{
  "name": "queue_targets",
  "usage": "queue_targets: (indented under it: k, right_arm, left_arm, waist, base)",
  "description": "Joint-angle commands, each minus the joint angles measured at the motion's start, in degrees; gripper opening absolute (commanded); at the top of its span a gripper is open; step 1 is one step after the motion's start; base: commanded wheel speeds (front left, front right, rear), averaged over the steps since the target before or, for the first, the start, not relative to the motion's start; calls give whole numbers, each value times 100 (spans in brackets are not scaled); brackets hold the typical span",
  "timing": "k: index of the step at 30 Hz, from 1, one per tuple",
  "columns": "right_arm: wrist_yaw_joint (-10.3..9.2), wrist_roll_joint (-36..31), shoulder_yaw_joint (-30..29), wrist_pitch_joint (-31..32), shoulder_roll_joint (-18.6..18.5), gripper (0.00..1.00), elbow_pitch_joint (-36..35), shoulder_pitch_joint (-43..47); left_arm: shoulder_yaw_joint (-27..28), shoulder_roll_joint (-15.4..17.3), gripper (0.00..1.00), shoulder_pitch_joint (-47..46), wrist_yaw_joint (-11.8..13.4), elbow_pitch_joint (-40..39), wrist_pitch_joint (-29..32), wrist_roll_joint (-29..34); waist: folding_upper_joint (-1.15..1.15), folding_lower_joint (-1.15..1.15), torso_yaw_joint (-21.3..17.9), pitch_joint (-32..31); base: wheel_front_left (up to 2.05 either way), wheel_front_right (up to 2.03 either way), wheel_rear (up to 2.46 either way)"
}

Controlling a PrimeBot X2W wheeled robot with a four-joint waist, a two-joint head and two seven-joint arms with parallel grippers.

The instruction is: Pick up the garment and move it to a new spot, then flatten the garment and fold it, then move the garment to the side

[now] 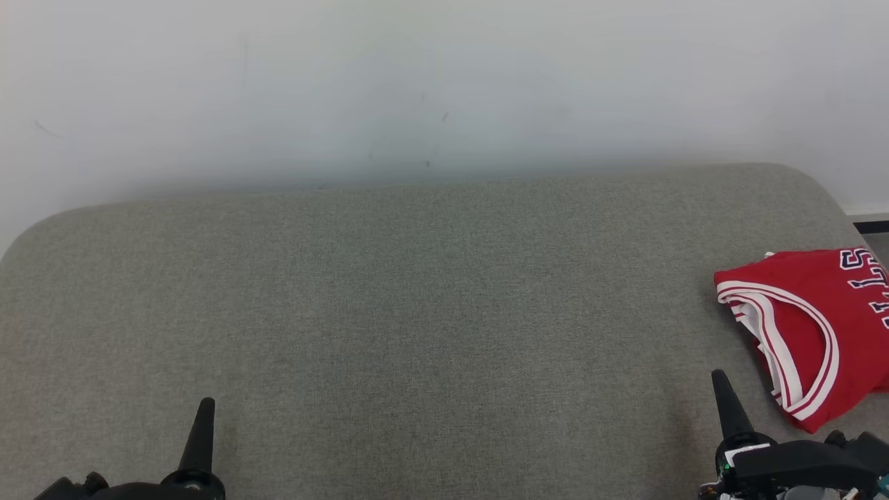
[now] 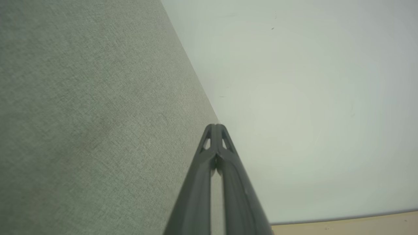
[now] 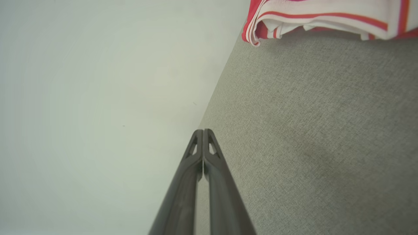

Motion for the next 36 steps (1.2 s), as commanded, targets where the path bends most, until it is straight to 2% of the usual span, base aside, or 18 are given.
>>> queue_targets:
  k: [1, 36]
  right_arm:
    - [-9, 154, -32, 28, 4, 0, -68, -108]
    - [-12, 1770, -229, 405, 11, 0, -252, -126]
  left_arm:
    - [29, 29, 0, -124, -32, -32, 25, -112]
    - [99, 39, 0, -266, -146, 7, 450, -1725]
  waist:
    - [0, 0, 3, 3]
    - [0, 0, 79, 85]
  base:
    - [0, 0, 0]
    - [0, 0, 0]
